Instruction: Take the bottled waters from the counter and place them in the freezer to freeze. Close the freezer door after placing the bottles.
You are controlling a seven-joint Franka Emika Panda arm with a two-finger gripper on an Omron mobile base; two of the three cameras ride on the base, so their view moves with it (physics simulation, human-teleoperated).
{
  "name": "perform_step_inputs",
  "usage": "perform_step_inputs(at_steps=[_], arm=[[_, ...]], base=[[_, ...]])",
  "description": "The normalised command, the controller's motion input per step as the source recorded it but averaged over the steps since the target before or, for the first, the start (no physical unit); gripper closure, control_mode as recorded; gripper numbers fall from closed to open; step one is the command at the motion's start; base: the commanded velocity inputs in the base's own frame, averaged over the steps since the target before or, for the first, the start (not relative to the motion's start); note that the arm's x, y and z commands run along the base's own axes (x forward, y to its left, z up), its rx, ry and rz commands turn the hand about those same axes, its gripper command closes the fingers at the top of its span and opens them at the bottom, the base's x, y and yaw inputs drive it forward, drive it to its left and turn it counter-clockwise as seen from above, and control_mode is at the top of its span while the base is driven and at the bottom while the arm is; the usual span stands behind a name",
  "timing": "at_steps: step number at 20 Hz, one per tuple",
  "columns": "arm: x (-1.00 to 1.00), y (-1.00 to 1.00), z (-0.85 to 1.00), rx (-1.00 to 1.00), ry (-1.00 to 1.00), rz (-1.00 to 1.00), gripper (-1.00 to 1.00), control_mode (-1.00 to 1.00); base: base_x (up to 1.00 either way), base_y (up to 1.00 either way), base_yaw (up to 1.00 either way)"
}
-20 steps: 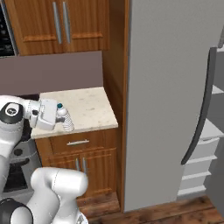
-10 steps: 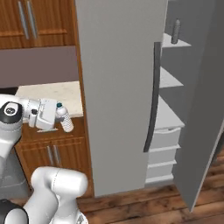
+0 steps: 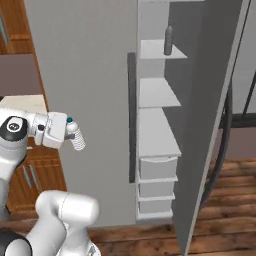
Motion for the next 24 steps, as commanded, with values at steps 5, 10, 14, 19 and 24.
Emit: perform_step_inputs(at_steps=[5, 10, 14, 19, 24], arm=[[0.00, 0.00, 0.00, 0.00, 0.00, 0.00, 1.00, 1.00], [0.00, 0.00, 0.00, 0.00, 0.00, 0.00, 1.00, 1.00], [0.00, 0.00, 0.00, 0.00, 0.00, 0.00, 1.00, 1.00], [0.00, 0.00, 0.00, 0.00, 0.00, 0.00, 1.00, 1.00], [0.00, 0.00, 0.00, 0.00, 0.00, 0.00, 1.00, 1.00]], base=[[0.06, -0.95, 0.25], [0.17, -0.56, 0.11], [0.38, -0.15, 0.02], [0.47, -0.17, 0.00], [0.18, -0.46, 0.00]])
